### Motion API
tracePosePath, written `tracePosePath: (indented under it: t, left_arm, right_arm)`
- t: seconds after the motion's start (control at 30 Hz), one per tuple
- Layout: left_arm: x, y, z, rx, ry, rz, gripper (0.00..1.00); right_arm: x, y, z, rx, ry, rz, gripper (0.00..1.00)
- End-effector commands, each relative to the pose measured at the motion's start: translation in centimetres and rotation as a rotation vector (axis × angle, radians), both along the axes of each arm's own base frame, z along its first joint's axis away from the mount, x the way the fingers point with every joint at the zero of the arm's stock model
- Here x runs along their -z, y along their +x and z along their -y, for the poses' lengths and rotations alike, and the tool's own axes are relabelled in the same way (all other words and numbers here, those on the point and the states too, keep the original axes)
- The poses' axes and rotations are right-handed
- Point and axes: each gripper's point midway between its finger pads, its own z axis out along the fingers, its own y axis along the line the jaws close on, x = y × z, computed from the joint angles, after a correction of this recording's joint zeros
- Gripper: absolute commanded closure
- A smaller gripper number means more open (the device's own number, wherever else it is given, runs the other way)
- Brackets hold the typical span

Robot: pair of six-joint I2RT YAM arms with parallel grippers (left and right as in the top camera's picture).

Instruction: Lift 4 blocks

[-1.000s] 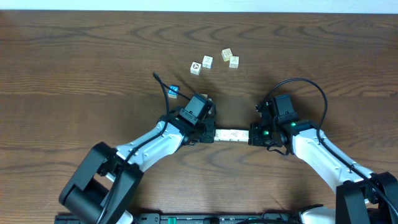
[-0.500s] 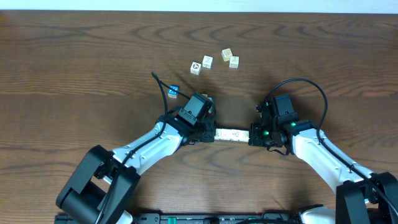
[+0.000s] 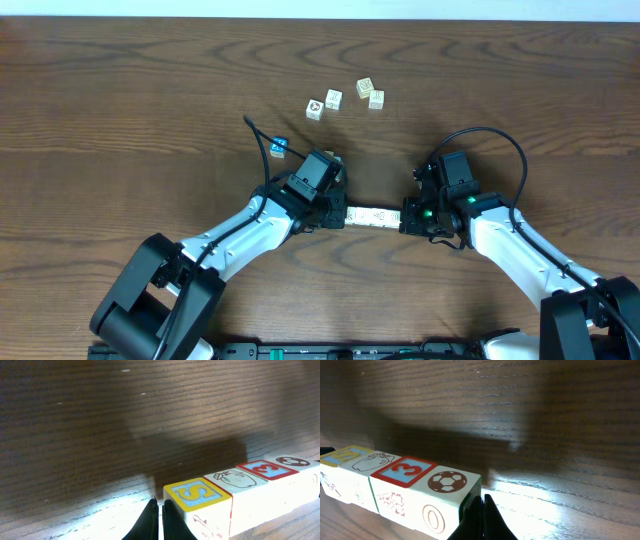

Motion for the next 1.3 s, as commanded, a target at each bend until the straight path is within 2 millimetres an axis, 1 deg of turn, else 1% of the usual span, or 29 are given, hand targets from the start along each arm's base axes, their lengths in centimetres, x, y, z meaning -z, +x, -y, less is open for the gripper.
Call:
tracePosePath:
  t: [0.0, 0.33, 0.47, 0.6, 0.77, 1.27]
  left_arm:
    - [-2.0, -1.4, 2.7, 0.084, -0.123, -0.021, 0.93]
    - [-2.1, -1.4, 2.8, 0.085, -0.125, -0.019, 0.93]
    - [-2.7, -1.3, 2.8, 0.095, -0.133, 0.001, 0.93]
    - [-3.5, -1.2, 2.9, 0.099, -0.145, 0.022, 0.93]
    - [-3.8, -1.1, 2.9, 0.099, -0.150, 0.028, 0.93]
    - [-4.6, -1.1, 3.0, 0.100, -0.163, 0.044, 0.93]
  right_arm:
    - [-2.2, -0.9, -3.8, -0.070, 0.192, -0.019, 0.99]
    - [-2.4, -0.9, -3.9, -0.064, 0.199, -0.022, 0.99]
    - [-3.3, -0.8, -4.0, -0.069, 0.213, 0.006, 0.99]
    - [-4.6, -0.4, -4.0, -0.071, 0.221, 0.058, 0.99]
    - [-5.6, -0.4, -4.0, -0.074, 0.229, 0.088, 0.99]
    - [-5.5, -0.5, -3.9, -0.072, 0.223, 0.082, 0.99]
